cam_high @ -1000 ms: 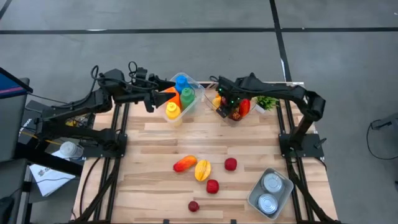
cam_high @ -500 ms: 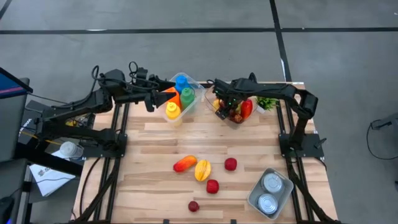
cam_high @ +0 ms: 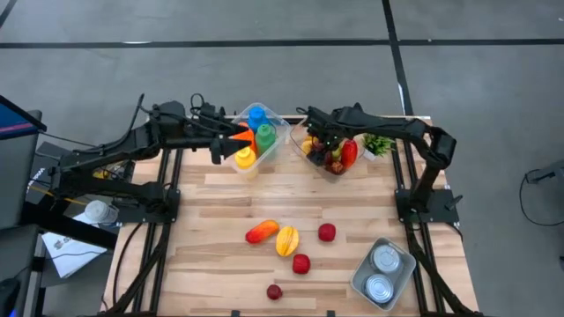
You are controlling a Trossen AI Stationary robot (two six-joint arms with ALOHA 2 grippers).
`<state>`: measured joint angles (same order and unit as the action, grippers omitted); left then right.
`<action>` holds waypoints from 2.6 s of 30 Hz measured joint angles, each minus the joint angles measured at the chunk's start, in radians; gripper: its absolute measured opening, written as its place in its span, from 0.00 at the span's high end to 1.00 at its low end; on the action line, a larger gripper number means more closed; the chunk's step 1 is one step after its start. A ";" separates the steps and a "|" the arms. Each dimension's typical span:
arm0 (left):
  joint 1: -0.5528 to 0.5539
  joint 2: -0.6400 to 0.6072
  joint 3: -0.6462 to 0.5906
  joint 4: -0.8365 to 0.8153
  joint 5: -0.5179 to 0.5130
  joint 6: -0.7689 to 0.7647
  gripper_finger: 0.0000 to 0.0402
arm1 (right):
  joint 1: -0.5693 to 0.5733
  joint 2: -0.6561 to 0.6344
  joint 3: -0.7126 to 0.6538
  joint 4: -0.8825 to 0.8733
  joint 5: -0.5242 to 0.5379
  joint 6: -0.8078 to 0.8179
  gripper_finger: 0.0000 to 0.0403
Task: Pick & Place Food Item
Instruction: Put the dark red apple into the right transparent bin, then put the orange mango into the right transparent bin
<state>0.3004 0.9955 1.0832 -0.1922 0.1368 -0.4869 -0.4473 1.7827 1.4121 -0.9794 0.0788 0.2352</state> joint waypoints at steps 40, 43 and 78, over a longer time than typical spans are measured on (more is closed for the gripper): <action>-0.121 0.000 -0.123 -0.333 -0.015 0.032 0.15 | -0.002 -0.006 0.054 0.034 0.019 -0.060 0.99; -0.181 0.000 -0.193 -0.311 -0.015 0.048 0.15 | -0.001 -0.082 0.080 0.032 0.031 -0.060 0.99; -0.760 0.607 -0.537 0.531 -0.608 -0.086 0.15 | 0.118 -0.375 0.095 -0.060 0.036 -0.061 0.32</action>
<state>-0.4597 1.6027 0.5467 0.3391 -0.4711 -0.5732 -0.3292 1.4082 1.5070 -1.0397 0.1150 0.1745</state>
